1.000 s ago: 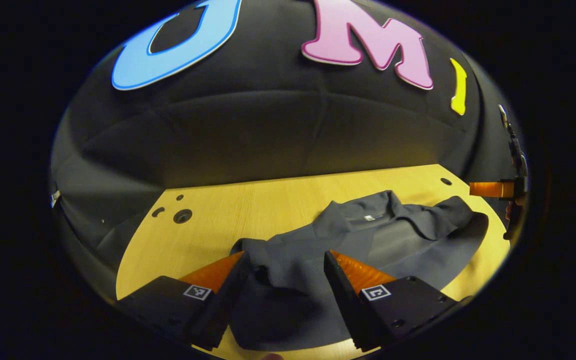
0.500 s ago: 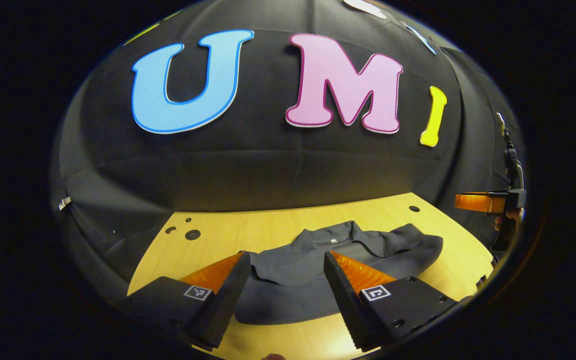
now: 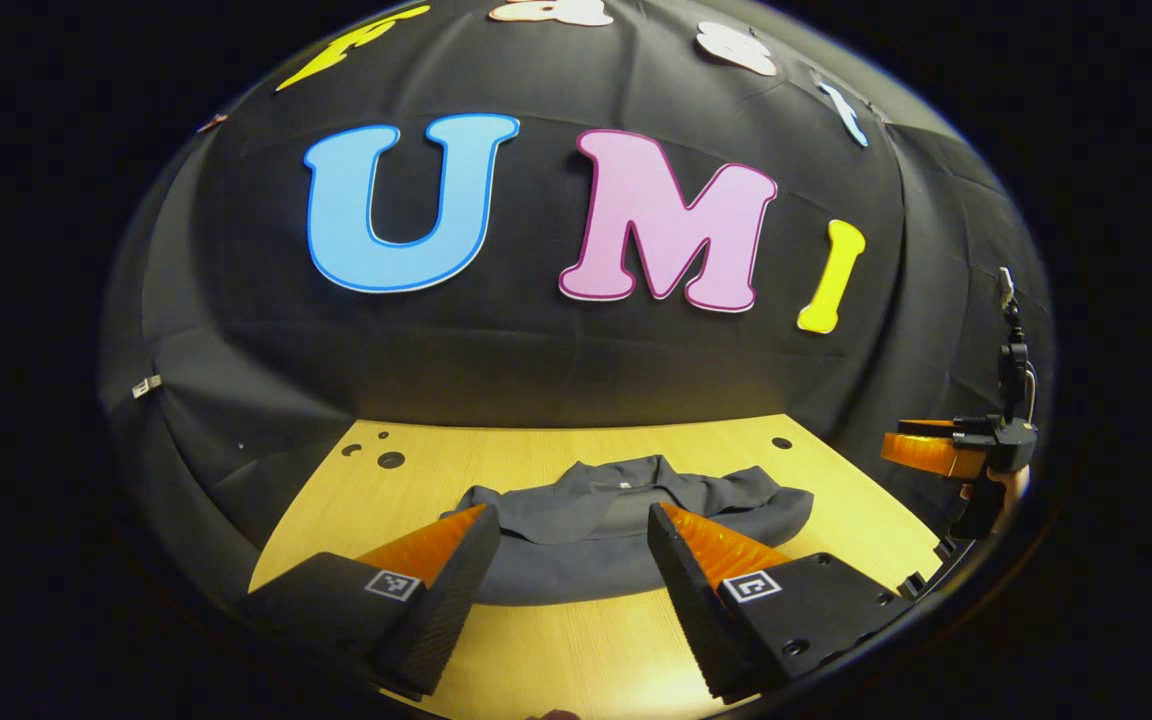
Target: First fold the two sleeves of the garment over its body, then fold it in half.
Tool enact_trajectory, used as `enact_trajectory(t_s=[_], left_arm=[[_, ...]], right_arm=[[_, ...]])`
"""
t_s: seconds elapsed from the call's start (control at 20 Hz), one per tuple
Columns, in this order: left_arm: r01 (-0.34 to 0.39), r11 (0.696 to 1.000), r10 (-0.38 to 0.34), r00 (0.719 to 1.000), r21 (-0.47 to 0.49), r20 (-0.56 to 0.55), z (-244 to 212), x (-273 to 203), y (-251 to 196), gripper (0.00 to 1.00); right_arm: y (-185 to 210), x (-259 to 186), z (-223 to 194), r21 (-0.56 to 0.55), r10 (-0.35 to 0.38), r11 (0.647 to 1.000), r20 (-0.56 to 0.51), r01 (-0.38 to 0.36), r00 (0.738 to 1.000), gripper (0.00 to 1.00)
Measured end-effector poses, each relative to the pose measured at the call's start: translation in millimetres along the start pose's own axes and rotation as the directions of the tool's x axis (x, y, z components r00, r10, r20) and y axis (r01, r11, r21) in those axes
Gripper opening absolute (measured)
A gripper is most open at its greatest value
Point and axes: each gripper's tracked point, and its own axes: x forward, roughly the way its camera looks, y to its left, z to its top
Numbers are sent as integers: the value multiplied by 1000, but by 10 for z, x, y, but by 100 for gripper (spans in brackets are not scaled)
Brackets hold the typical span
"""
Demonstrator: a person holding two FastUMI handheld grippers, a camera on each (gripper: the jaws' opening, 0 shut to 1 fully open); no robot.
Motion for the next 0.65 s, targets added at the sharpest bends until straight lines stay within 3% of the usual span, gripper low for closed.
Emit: enact_trajectory(t_s=[0.65], left_arm=[[21, 1000, -21, 998, -6, -54, -265, -438, -238, 94]], right_arm=[[164, -541, -133, 19, 11, 1000, -6, -11, 1000, 92]])
